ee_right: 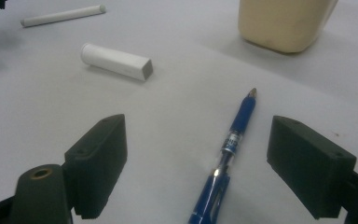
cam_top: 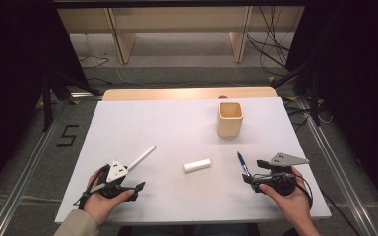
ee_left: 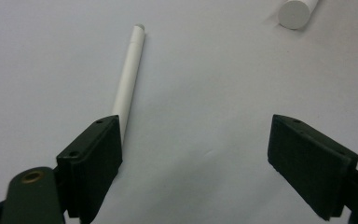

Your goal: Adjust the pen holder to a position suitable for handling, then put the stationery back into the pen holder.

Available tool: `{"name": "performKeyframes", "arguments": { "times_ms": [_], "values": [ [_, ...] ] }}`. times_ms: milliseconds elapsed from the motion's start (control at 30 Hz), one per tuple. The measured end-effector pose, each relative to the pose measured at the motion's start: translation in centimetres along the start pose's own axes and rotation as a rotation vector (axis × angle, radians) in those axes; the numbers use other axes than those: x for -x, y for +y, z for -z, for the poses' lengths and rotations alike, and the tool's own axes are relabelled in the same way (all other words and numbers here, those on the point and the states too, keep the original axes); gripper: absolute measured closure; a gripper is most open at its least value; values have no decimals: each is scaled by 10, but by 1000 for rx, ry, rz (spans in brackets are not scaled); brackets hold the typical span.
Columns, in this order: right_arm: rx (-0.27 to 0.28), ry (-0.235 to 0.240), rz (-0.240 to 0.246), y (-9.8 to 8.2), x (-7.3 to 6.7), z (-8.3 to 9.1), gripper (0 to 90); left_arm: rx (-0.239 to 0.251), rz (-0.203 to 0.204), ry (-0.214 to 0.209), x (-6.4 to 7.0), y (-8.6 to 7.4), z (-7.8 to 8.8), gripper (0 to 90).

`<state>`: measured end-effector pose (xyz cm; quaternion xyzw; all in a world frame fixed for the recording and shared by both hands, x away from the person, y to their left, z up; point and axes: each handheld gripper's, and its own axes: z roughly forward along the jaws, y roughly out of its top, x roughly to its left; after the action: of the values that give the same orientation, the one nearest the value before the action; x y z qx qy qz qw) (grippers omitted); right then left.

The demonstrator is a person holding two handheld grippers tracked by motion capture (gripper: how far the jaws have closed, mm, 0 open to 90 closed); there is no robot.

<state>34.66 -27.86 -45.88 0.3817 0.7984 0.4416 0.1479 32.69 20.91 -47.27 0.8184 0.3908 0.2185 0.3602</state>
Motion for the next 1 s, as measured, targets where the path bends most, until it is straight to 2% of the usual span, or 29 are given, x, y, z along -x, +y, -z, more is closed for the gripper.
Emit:
{"name": "performKeyframes", "arguments": {
  "times_ms": [200, 600, 1000],
  "values": [
    [4, 0, 3, 0, 0, 0, 204, -3, -9, 3, 0, 0, 0, 171],
    [-2, -6, -1, 0, 0, 0, 204, -4, 5, 14, -1, 0, -1, 170],
    [-21, -30, -11, 3, 0, -1, 271, 9, 11, 21, -2, 0, 0, 168]
  ]
}}
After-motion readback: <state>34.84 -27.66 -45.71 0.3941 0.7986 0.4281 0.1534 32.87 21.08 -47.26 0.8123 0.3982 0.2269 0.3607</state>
